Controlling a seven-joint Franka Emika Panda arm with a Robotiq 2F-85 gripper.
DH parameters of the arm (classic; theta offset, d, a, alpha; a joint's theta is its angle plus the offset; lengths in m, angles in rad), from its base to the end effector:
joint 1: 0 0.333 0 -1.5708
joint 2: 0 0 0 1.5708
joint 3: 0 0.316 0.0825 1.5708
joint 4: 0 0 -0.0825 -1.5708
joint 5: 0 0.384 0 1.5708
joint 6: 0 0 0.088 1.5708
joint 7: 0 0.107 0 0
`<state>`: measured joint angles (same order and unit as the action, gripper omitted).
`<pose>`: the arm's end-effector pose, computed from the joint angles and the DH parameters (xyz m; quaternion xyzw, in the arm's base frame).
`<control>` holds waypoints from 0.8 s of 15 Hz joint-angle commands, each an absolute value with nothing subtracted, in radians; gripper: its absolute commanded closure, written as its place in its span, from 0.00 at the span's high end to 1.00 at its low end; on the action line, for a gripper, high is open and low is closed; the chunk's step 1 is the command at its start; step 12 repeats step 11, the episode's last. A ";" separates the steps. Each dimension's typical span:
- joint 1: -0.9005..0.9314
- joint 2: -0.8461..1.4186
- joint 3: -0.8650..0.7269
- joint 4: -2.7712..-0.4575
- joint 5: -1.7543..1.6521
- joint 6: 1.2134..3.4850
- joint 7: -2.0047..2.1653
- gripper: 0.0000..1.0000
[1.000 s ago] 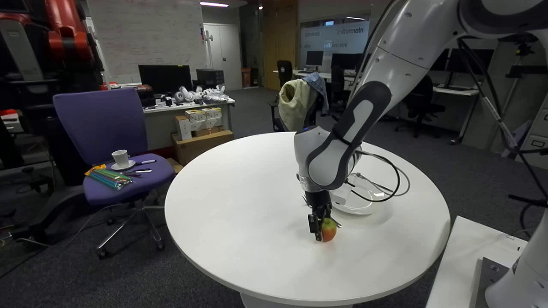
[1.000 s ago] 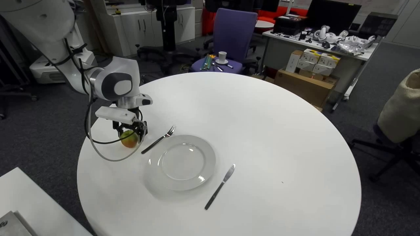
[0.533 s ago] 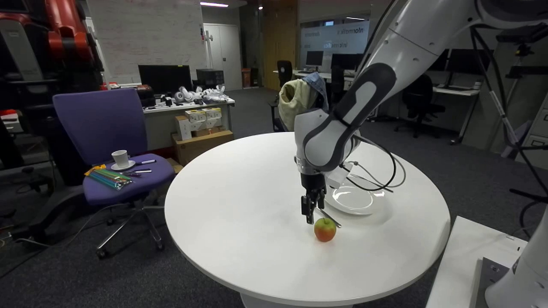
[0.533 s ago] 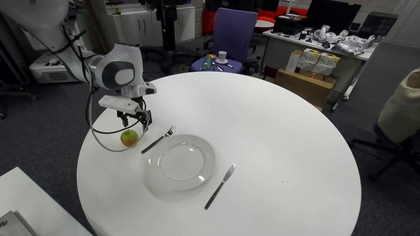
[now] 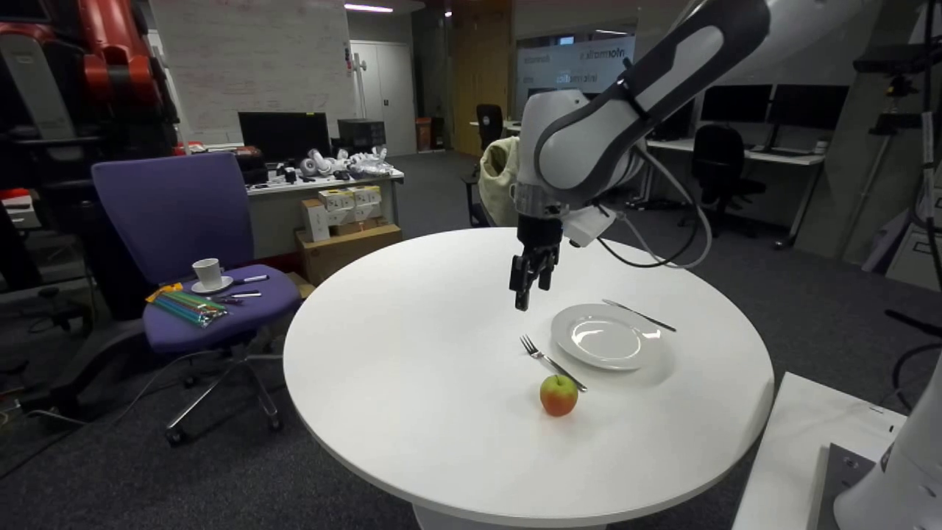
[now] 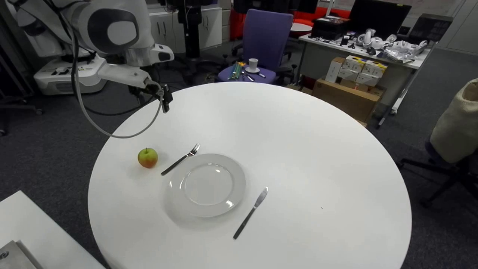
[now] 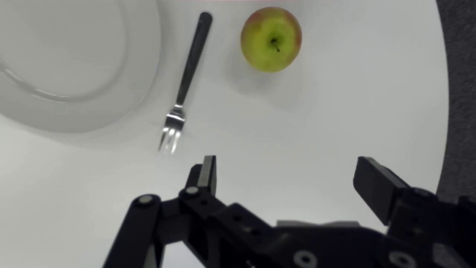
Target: Put the apple on the table
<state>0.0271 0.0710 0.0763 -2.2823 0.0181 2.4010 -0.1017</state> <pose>0.5254 0.0546 0.3275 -0.9951 -0.0957 -0.0239 0.0090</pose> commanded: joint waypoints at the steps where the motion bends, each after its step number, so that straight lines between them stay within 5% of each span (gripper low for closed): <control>1: 0.007 -0.118 0.022 -2.388 -0.143 2.343 0.018 1.00; 6: -0.066 -0.310 -0.059 -2.498 -0.170 2.277 0.009 1.00; 12: -0.054 -0.210 -0.040 -2.438 -0.169 2.299 0.010 1.00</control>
